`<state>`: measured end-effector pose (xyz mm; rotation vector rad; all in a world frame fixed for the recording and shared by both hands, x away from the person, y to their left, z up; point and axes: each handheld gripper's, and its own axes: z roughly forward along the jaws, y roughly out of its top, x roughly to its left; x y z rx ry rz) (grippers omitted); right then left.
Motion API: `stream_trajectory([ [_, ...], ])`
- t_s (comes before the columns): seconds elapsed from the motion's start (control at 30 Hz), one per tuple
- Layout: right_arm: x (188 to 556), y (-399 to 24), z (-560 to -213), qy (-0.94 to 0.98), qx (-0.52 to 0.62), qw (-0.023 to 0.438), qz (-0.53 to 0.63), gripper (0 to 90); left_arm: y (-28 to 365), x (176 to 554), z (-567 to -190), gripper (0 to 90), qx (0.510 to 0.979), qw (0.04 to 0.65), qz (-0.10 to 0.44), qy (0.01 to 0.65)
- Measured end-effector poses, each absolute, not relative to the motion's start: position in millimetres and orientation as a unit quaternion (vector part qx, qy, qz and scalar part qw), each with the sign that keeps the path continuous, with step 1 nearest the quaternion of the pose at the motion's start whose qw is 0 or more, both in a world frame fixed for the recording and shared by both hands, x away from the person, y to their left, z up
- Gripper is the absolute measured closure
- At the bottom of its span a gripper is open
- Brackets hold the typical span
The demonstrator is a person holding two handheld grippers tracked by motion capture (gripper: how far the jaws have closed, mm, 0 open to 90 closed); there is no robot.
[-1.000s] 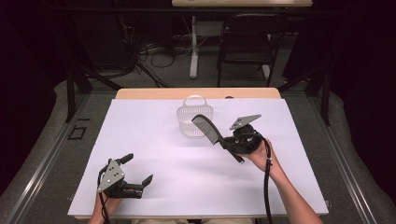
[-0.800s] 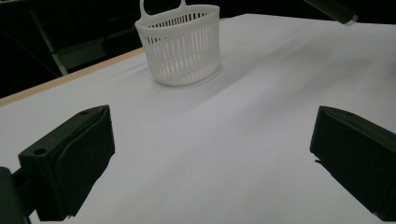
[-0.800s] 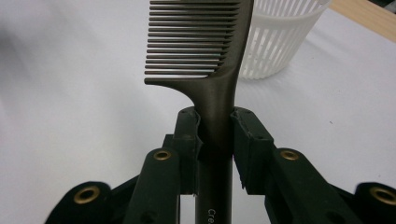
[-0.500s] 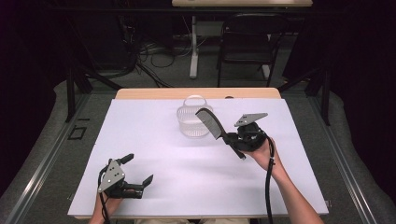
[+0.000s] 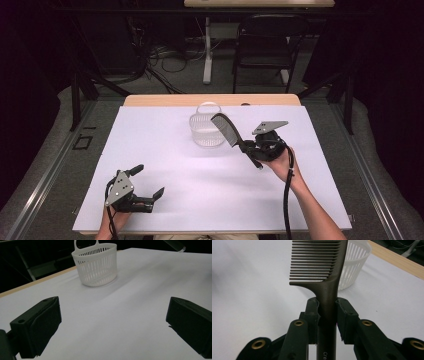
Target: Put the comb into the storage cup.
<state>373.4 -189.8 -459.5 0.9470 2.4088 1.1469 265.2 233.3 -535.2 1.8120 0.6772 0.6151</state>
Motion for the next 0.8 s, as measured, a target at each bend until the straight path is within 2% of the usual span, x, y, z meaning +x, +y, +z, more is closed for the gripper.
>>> stream_trajectory([
  [0.8, 378.7, -193.2, -456.5, 0.822, 0.327, 0.184, 0.429, 72.8, 231.2, 265.1, -535.4, 0.1, 0.760, 0.528, 0.255, 0.280],
])
